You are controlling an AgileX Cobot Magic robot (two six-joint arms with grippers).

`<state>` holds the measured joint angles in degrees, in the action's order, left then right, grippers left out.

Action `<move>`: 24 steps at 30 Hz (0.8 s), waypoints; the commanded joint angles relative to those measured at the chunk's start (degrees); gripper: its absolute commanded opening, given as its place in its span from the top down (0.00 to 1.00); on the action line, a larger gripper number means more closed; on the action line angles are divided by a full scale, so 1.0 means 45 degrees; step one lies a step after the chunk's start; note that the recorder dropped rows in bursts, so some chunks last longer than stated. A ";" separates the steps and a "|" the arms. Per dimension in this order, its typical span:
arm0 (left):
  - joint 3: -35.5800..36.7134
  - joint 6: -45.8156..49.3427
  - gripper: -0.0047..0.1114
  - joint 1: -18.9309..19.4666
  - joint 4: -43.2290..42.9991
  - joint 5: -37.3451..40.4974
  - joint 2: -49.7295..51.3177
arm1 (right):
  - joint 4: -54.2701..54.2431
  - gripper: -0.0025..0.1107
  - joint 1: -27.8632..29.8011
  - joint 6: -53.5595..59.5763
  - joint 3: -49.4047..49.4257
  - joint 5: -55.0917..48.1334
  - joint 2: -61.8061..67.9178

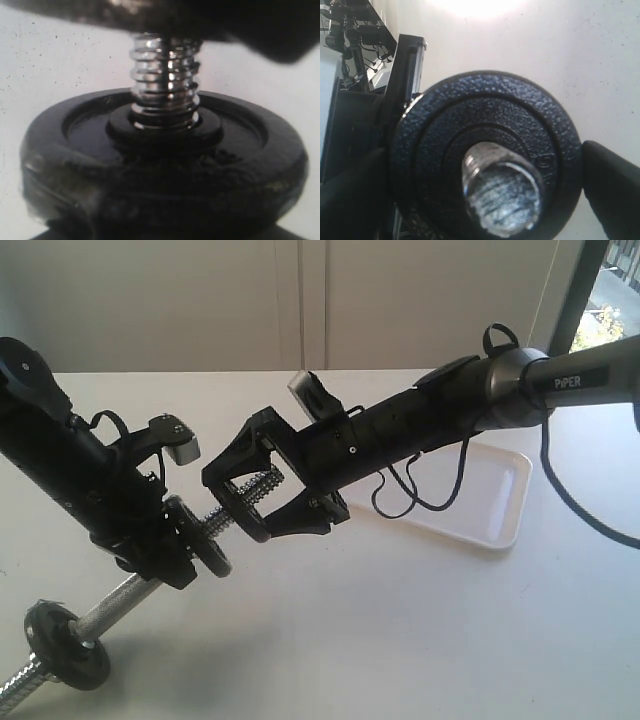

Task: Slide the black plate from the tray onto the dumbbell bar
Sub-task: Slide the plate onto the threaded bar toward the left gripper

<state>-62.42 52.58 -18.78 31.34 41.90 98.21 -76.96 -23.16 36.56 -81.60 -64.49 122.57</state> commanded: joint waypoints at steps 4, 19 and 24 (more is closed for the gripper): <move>-0.0223 -0.0274 0.96 -0.0046 0.1284 0.0285 -0.0515 | -0.0840 0.98 -0.0299 0.0169 -0.0071 -0.1216 -0.0237; -0.0223 -0.0274 0.96 -0.0046 0.1283 0.0262 -0.0515 | -0.0840 0.98 -0.0708 0.0490 -0.0071 -0.1216 -0.0237; -0.0223 -0.0274 0.96 -0.0046 0.1283 0.0262 -0.0515 | -0.0840 0.98 -0.0738 0.0490 -0.0071 -0.1216 -0.0237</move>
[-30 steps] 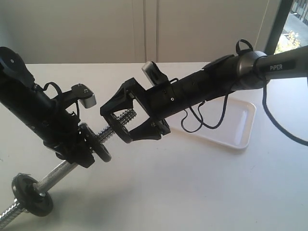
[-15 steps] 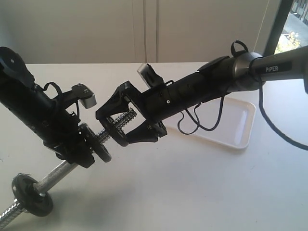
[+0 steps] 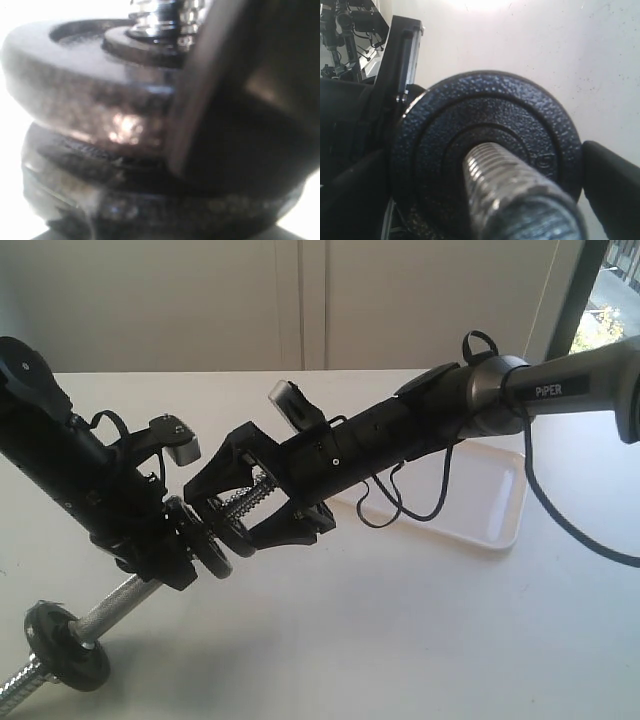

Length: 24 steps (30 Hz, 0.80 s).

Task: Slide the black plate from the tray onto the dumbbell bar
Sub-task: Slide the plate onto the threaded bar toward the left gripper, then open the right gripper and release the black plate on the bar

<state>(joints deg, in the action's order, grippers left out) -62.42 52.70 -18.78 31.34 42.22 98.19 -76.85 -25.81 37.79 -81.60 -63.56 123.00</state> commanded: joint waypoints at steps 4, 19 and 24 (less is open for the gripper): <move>-0.0223 -0.0300 0.96 -0.0046 0.1283 0.0190 -0.0511 | -0.0892 0.98 -0.0336 0.0217 -0.0071 -0.1422 -0.0334; -0.0223 -0.0300 0.96 -0.0046 0.1283 0.0190 -0.0511 | -0.0915 0.90 -0.0403 0.0217 -0.0071 -0.1422 -0.0334; -0.0223 -0.0300 0.96 -0.0046 0.1283 0.0190 -0.0511 | -0.0915 0.46 -0.0403 0.0431 -0.0071 -0.1422 -0.0334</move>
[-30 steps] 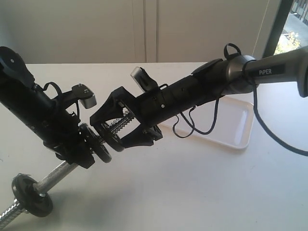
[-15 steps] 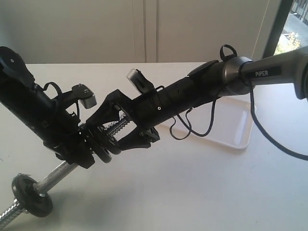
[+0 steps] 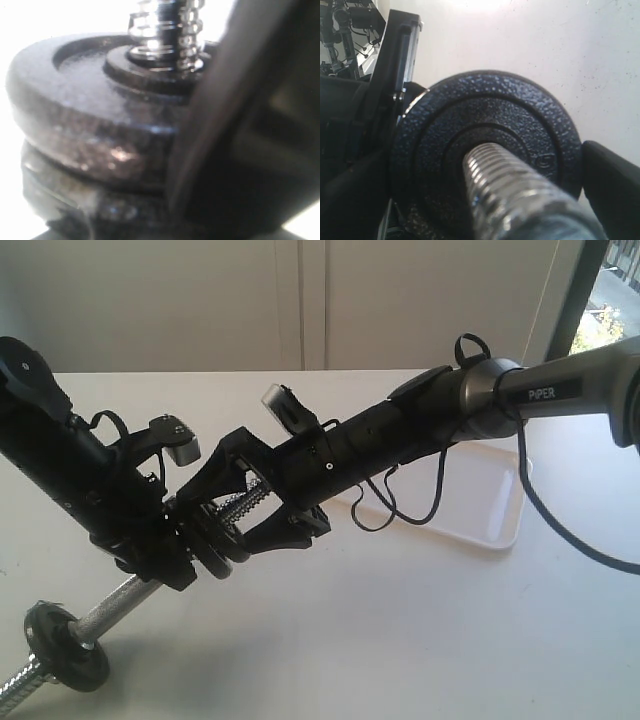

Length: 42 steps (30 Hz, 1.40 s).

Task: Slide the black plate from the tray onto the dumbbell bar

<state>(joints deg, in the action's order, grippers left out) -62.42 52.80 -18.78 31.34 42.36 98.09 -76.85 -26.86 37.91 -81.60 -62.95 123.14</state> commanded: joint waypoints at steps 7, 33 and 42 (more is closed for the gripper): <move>-0.0223 -0.0322 0.96 -0.0046 0.1283 0.0159 -0.0489 | -0.0915 0.05 -0.0170 0.0742 -0.0071 -0.1558 -0.0363; -0.0223 -0.0369 0.96 -0.0046 0.1288 -0.0107 -0.0462 | 0.1724 0.05 0.1546 -0.0566 -0.0071 -0.1558 -0.0363; -0.0223 -0.1155 0.96 -0.0046 0.1191 -0.0726 -0.0462 | 0.1772 0.05 0.1546 -0.0566 -0.0071 -0.1558 -0.0363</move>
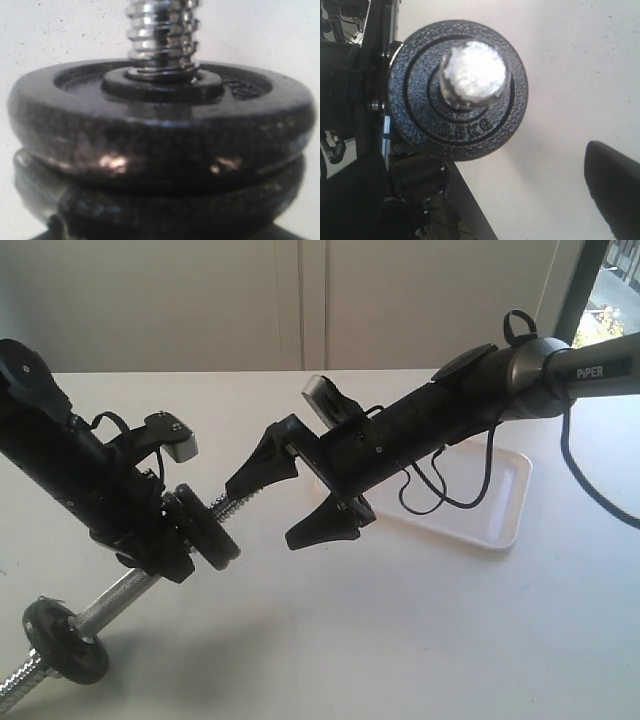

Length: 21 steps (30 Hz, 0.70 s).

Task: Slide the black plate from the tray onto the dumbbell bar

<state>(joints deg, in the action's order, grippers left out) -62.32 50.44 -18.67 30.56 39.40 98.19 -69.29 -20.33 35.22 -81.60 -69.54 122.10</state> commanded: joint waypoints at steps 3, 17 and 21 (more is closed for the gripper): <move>-0.0245 -0.1099 0.96 -0.0071 0.1115 -0.0296 -0.0484 | 0.0141 0.05 0.0095 0.0031 -0.0071 -0.0093 -0.0133; -0.0245 -0.1862 0.96 -0.0071 0.0995 -0.0872 0.0116 | 0.0219 0.05 0.0095 0.0031 -0.0071 -0.0093 -0.0133; -0.0245 -0.2694 0.96 -0.0071 0.0390 -0.1197 0.0116 | 0.0219 0.05 0.0095 0.0031 -0.0071 -0.0093 -0.0133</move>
<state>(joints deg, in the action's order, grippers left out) -62.22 40.98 -18.67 29.67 33.81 101.14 -68.44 -20.33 35.22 -81.60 -69.54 122.10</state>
